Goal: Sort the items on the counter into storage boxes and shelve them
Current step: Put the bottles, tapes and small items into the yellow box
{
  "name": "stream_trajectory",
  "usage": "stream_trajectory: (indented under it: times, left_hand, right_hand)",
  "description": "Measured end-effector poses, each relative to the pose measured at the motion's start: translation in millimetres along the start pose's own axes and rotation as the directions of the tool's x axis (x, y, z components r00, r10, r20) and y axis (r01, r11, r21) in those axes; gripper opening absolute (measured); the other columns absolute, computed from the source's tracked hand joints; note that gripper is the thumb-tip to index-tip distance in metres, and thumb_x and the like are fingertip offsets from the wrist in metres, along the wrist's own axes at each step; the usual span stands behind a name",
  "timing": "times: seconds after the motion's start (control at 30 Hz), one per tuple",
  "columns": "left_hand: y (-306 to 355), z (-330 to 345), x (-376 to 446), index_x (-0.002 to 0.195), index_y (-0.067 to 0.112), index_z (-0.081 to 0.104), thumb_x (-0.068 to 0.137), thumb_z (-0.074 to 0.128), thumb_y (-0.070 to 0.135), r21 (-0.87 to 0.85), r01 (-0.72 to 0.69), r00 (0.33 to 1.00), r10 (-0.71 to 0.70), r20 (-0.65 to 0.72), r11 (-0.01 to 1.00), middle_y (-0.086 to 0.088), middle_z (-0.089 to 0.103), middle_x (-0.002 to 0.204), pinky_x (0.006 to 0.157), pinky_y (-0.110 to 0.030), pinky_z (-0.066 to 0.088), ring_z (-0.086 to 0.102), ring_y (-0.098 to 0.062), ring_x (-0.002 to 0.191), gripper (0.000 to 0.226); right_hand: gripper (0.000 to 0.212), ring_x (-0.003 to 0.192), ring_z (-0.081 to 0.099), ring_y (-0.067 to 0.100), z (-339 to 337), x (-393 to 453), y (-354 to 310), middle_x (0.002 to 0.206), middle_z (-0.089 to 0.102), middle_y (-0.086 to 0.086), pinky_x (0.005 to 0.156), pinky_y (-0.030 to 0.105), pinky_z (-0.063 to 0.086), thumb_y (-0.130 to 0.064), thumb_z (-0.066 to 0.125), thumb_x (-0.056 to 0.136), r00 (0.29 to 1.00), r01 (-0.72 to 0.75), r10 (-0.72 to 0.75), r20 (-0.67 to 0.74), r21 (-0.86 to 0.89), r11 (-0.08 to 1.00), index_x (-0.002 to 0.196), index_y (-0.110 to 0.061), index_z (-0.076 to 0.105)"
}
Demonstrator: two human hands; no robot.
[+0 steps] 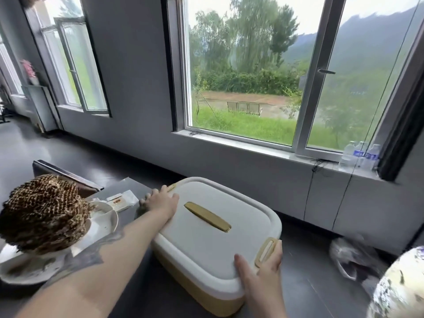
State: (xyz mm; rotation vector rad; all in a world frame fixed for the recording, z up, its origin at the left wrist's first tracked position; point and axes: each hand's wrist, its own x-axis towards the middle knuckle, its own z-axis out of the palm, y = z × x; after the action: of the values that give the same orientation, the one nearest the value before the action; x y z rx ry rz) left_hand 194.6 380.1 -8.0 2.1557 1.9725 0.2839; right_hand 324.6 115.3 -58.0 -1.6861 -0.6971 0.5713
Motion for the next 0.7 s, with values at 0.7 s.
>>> stream_trajectory:
  times: [0.7]
  left_hand:
    - [-218.7, -80.3, -343.7, 0.148, 0.046, 0.010, 0.065, 0.054, 0.077, -0.448, 0.504, 0.821, -0.570, -0.017, 0.738, -0.001, 0.033, 0.153, 0.107, -0.037, 0.033, 0.036, -0.027, 0.136, 0.099]
  right_hand:
    - [0.065, 0.108, 0.060, 0.030, 25.6, -45.9, -47.4, 0.123, 0.064, 0.003, 0.086, 0.041, 0.048, -0.049, 0.065, 0.080, 0.703, 0.413, -0.115, 0.701, -0.272, 0.869, 0.137, -0.039, 0.037]
